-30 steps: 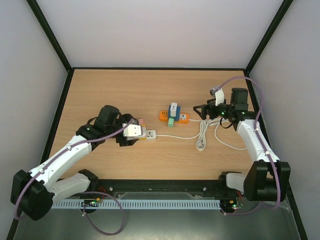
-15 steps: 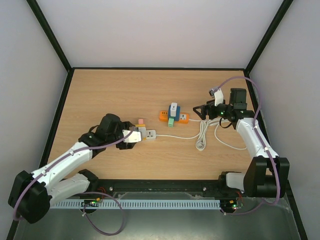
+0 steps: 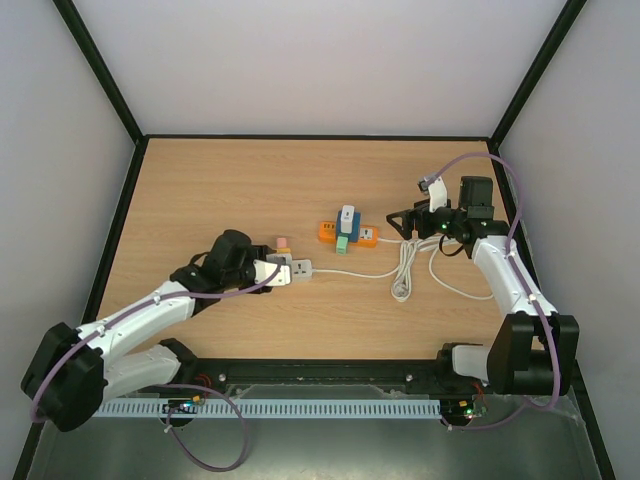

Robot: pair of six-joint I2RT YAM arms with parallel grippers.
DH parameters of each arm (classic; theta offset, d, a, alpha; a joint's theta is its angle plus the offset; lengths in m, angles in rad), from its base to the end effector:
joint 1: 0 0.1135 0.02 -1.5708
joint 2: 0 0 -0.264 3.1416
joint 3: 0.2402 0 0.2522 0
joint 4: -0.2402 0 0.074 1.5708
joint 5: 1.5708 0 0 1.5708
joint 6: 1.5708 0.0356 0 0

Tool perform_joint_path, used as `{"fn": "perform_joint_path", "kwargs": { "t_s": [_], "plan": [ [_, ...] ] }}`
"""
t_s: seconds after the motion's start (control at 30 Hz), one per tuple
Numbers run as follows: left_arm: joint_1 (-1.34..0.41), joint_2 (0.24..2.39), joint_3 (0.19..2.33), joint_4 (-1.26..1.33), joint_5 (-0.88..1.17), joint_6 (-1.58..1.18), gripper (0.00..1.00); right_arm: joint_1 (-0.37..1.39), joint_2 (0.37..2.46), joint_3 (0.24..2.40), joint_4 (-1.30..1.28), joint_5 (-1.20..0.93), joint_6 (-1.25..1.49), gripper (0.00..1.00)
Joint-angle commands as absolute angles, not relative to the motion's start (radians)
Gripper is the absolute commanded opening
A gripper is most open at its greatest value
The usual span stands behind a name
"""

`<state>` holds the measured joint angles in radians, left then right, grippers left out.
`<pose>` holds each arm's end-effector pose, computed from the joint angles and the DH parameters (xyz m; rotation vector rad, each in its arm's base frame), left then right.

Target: Pull the plug off the socket

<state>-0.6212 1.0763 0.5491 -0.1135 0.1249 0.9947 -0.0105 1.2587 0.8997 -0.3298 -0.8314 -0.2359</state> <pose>0.1798 -0.1341 0.2091 1.6421 1.4739 0.0699 0.2653 0.0235 0.2726 -0.6587 2.0005 0.7837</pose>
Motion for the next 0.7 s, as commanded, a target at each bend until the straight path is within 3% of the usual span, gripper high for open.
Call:
{"fn": "perform_joint_path", "kwargs": {
  "t_s": [0.0,0.13,0.67],
  "plan": [
    [-0.627,1.076,0.587,-0.116,0.12,0.98,0.61,-0.005,1.253,0.897,-0.321,-0.824,-0.245,0.98],
    [-0.617,1.072,0.643,-0.175,0.169,0.941,0.52,-0.005,1.252,0.898,-0.319,-0.831,-0.242,0.98],
    [-0.608,1.149,0.734,-0.279,0.204,0.885,0.35,-0.005,1.23,0.891,-0.321,-0.871,-0.258,0.98]
  ]
}}
